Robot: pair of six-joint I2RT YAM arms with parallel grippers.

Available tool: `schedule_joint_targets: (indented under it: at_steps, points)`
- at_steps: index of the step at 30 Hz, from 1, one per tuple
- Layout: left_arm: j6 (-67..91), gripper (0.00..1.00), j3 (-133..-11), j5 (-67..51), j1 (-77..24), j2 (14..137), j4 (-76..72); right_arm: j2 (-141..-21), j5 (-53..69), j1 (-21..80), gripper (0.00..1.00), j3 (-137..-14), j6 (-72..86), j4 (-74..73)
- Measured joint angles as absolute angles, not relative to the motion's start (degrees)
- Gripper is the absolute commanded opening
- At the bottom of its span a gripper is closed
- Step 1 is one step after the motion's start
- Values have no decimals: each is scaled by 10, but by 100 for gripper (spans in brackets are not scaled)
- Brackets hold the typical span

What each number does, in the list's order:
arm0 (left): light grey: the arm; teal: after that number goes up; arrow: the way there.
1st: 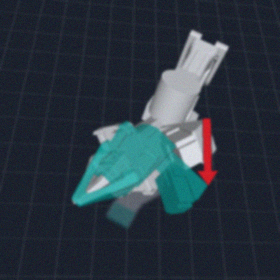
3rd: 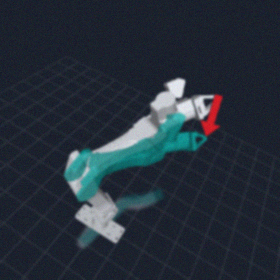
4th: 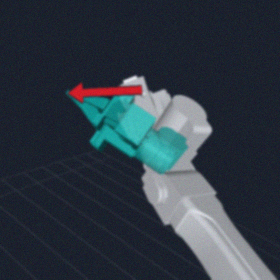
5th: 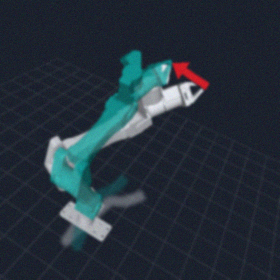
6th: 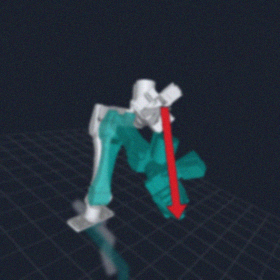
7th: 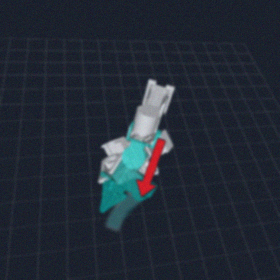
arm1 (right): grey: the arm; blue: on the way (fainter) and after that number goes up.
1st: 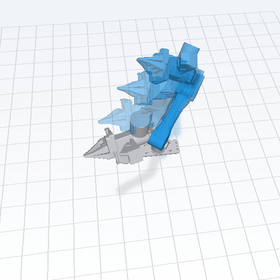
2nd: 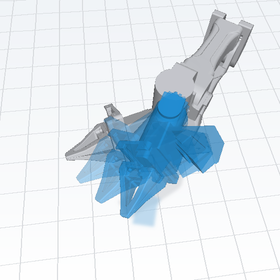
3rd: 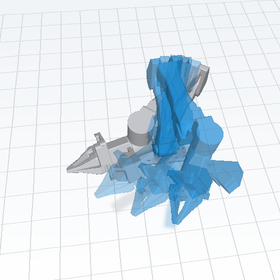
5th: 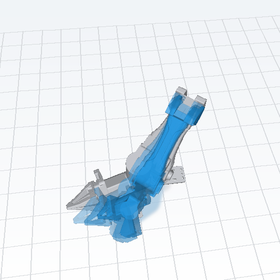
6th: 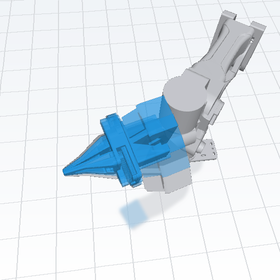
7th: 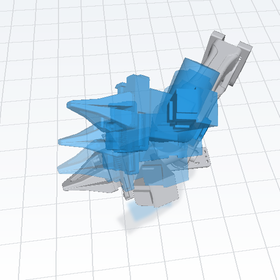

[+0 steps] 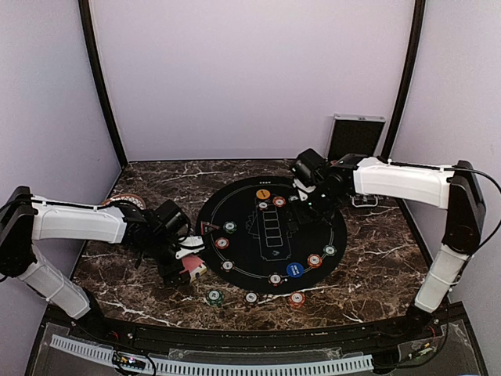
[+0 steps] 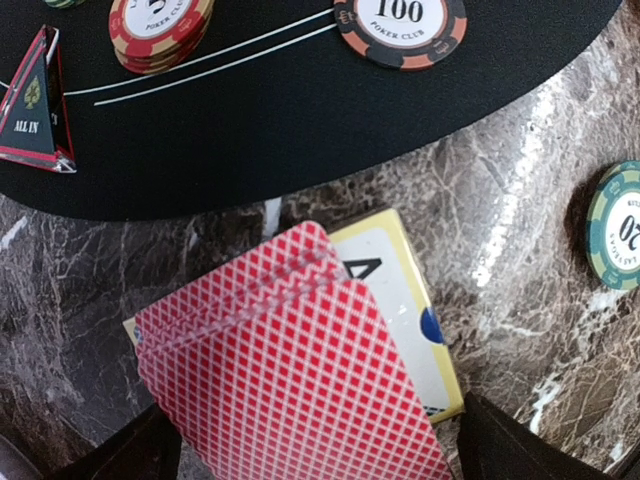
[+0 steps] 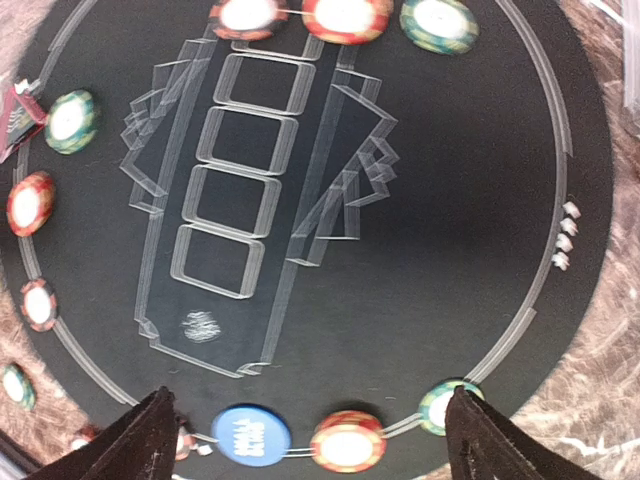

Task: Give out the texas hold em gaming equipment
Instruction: Adjust the poker case at the center of the board.

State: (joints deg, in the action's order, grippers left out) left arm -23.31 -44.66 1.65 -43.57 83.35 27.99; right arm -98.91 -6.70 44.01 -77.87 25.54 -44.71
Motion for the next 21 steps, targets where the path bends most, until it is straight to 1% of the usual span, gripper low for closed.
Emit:
schedule_joint_targets:
  at_steps: [4,9,12,16,20,21]
  points:
    - [-234,99,-449,35,-436,831,284,-1004,-48,477,81,-799,254,-432]
    - [-239,99,-449,48,-436,811,290,-1060,-24,542,79,-850,251,-415]
    - [-245,99,-444,59,-436,808,288,-1087,-10,572,74,-871,251,-402]
    - [-250,99,-430,67,-436,808,285,-1103,24,597,57,-876,251,-379]
    - [-251,99,-429,65,-436,804,287,-1107,62,611,33,-875,256,-343]
    - [-251,99,-429,61,-436,798,289,-1109,70,615,28,-875,255,-331]
